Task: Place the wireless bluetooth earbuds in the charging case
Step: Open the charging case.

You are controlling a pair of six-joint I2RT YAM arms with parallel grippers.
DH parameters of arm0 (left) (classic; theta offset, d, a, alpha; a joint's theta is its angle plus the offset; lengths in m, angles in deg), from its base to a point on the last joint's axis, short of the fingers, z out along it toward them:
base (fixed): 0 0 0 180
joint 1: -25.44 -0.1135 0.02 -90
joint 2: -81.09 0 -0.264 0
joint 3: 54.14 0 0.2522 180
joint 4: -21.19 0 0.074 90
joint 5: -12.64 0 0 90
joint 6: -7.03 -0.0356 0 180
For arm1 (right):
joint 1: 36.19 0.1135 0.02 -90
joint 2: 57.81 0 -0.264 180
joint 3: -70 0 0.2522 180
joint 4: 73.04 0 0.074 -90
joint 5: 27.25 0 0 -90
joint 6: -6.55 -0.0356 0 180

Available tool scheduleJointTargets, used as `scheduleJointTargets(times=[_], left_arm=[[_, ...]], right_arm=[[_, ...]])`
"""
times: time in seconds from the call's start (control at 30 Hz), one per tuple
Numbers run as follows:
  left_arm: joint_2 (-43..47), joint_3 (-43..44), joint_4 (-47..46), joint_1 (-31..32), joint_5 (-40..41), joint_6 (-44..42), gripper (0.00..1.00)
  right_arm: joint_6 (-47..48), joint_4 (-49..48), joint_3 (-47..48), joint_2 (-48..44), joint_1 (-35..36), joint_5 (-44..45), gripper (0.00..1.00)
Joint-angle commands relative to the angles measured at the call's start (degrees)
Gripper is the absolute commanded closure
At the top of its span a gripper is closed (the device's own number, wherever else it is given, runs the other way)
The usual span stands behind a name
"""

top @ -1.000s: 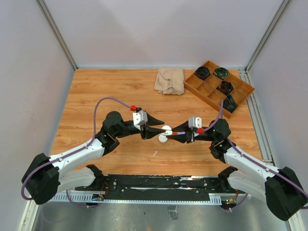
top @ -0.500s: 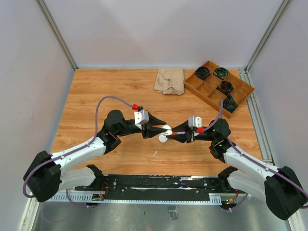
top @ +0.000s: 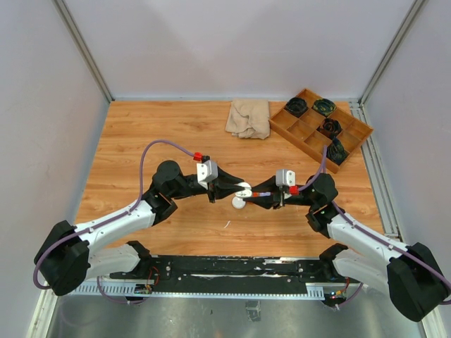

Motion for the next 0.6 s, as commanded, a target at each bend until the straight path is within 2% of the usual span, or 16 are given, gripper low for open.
scheduleJointTargets(times=[0.0,0.17,0.27,0.4,0.57], left_arm=[[1.18,1.29,-1.72,0.26,-0.90,-0.44,0.88],[1.52,1.18,-1.72,0.26,-0.24,-0.64,0.89],[1.49,1.25,-1.74,0.26,0.12,-0.67,0.89],[1.62,1.19,-1.72,0.26,0.92,-0.72,0.89],[1.76,1.17,-1.73,0.26,1.22,-0.66,0.89]], right_arm=[[-0.33,-1.78,1.33,0.23,0.40,1.03,0.69],[-0.46,-1.53,1.33,0.73,0.41,1.42,0.60],[-0.67,-1.55,1.41,1.15,0.42,1.23,0.59],[-0.86,-1.62,1.50,1.60,0.42,0.94,0.60],[-1.28,-2.35,1.41,1.76,0.42,0.42,0.67]])
